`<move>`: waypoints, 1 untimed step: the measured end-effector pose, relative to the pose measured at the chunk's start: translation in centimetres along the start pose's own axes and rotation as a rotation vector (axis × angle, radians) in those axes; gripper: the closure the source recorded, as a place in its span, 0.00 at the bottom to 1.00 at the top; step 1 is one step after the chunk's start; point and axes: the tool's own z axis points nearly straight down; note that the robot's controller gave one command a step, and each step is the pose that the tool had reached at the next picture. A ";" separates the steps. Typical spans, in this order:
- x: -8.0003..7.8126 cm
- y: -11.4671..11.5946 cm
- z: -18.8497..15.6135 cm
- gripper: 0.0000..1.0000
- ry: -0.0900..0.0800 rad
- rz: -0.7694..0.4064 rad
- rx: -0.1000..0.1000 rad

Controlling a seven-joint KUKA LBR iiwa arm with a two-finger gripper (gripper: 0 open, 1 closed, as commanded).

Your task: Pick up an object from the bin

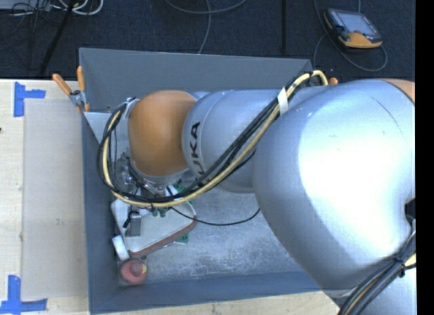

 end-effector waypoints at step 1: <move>1.7 -8.7 0.2 0.00 0.011 0.080 0.007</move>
Offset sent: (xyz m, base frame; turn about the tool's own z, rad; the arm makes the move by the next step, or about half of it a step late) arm -0.0146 -0.0835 -0.0029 0.0727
